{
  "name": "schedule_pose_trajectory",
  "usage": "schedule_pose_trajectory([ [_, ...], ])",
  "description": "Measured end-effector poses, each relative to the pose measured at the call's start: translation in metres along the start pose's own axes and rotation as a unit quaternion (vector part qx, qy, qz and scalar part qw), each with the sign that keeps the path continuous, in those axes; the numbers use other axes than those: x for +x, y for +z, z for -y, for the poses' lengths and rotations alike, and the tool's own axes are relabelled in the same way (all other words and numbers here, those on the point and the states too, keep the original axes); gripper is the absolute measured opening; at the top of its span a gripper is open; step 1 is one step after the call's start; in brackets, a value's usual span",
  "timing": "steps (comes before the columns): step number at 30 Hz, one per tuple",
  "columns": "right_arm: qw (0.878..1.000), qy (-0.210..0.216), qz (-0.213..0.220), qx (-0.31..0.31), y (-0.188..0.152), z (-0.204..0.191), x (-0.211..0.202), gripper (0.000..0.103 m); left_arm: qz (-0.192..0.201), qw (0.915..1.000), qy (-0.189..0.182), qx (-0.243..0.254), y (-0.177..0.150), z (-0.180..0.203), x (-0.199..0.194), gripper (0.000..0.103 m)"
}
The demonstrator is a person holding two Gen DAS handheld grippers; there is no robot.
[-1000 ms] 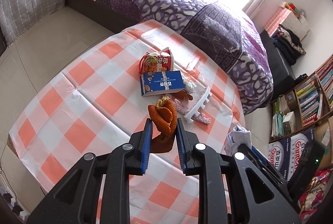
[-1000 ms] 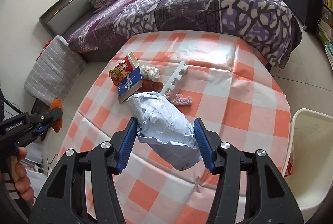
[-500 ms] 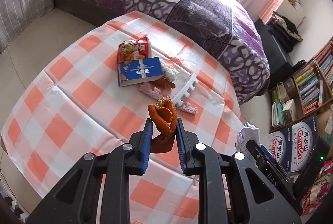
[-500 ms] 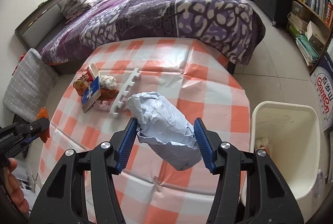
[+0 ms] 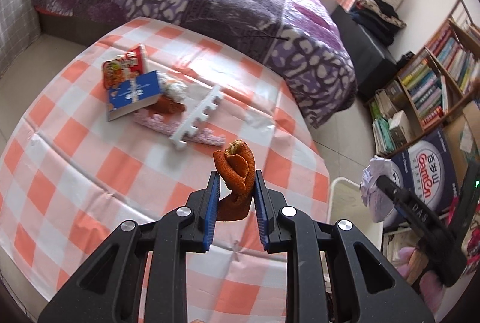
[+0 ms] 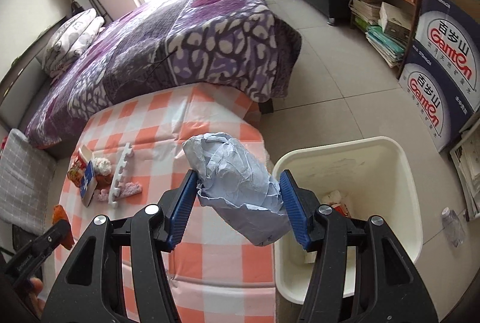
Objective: Collect trash
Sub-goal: 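Carry the crumpled paper to the bin and release it with the right tool, then move the orange peel over the bin and open the left tool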
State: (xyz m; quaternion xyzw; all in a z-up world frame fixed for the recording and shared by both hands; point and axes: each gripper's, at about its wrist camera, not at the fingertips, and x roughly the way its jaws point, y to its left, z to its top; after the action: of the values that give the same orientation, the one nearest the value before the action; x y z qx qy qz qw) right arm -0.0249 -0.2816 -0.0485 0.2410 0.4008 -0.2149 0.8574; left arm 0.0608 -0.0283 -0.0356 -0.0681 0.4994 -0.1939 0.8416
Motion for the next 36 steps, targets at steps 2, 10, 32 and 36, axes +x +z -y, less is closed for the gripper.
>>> schedule_pose_trajectory([
  [2,1.000,-0.008,0.004,0.022,0.005,0.015,-0.003,0.054,-0.003,0.9999,-0.004,0.014,-0.004,0.012,0.004,0.023],
  [10,0.993,-0.057,0.015,0.101,0.017,0.081,-0.018,0.055,-0.035,0.9972,-0.034,0.057,-0.025,0.060,0.030,0.023],
  [32,0.976,-0.077,0.033,0.200,0.024,0.185,-0.049,0.080,-0.123,0.9697,-0.116,0.176,-0.101,0.200,0.083,0.023],
  [36,0.975,-0.069,0.034,0.208,0.025,0.188,-0.050,0.080,-0.135,0.9644,-0.131,0.186,-0.110,0.210,0.087,0.024],
])
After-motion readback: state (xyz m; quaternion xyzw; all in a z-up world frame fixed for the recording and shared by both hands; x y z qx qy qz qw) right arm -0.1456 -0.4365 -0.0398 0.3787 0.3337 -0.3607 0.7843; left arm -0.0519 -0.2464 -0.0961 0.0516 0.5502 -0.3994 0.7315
